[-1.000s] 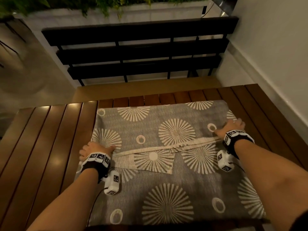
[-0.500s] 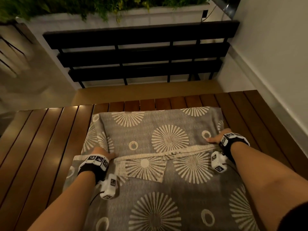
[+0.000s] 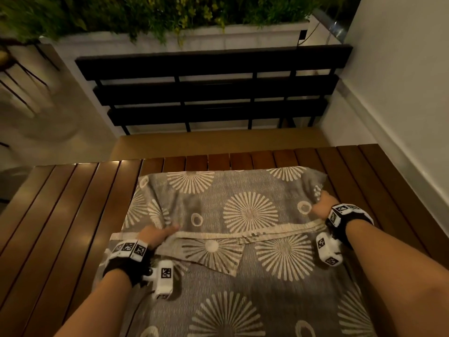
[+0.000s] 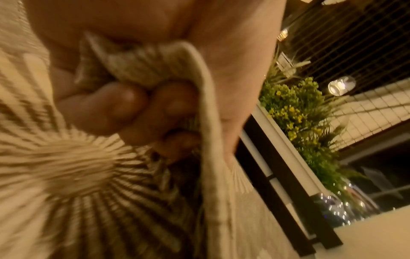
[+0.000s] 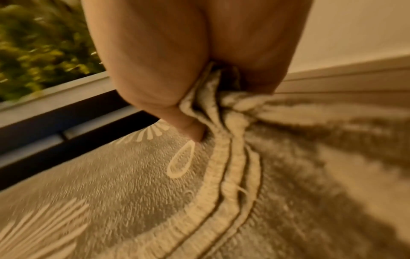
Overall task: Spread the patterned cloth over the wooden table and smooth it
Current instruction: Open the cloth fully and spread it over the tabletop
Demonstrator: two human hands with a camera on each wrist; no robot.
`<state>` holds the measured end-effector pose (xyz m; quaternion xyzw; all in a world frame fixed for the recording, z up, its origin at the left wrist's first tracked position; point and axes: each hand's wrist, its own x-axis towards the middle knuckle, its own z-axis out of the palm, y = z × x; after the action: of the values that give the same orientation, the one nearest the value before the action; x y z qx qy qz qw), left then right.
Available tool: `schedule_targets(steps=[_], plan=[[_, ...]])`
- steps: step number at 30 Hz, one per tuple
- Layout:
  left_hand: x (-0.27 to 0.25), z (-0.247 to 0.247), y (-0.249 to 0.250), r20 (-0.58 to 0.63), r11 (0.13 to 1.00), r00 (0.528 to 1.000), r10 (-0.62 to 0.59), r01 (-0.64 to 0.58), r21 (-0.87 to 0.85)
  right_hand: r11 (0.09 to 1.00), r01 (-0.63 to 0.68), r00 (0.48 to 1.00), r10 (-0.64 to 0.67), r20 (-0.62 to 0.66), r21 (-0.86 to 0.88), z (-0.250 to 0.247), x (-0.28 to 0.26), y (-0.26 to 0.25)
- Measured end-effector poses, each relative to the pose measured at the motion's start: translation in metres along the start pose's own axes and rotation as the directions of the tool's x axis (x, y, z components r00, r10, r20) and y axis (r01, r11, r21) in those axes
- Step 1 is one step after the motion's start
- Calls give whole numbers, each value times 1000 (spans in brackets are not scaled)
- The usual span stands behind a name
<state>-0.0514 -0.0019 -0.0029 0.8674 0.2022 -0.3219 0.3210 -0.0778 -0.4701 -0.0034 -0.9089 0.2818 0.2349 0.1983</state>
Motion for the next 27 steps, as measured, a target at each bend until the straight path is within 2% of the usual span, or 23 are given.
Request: schedule_targets(steps=[2, 3, 5, 8, 13, 15, 17, 20, 22, 24, 27], plan=[[-6, 6, -2, 98, 999, 995, -36, 35, 20, 999, -46, 999, 46, -6, 25, 2, -4, 0], [-6, 9, -3, 108, 1000, 994, -25, 23, 20, 999, -51, 999, 51, -11, -15, 1, -7, -2], [-3, 12, -1, 85, 999, 996, -29, 26, 37, 994, -49, 996, 41, -79, -95, -7, -11, -3], [-3, 13, 6, 40, 998, 999, -30, 33, -61, 977, -55, 977, 10, -213, -208, -22, -14, -3], [8, 14, 12, 14, 987, 1000, -18, 20, -159, 959, -12, 946, -81, -313, -282, -31, -24, -8], [20, 17, 13, -31, 973, 999, -12, 4, -229, 976, 29, 955, -90, -283, -214, -32, -22, -18], [27, 19, 17, -46, 961, 999, -11, -2, -277, 999, 39, 974, -38, -225, 3, -30, -20, -31], [39, 23, 14, 14, 951, 999, -29, 32, -308, 924, -126, 983, 164, -77, 362, -17, -14, -35], [29, 25, 14, 30, 970, 999, -25, 32, -240, 911, -230, 973, 222, 62, 342, -6, -21, -35], [20, 25, 10, 53, 999, 999, 5, -2, -49, 942, -263, 962, 240, 128, 209, 5, -21, -31], [13, 24, 11, 149, 986, 985, 83, -103, 131, 975, -219, 971, 216, 103, 21, 8, -20, -37]])
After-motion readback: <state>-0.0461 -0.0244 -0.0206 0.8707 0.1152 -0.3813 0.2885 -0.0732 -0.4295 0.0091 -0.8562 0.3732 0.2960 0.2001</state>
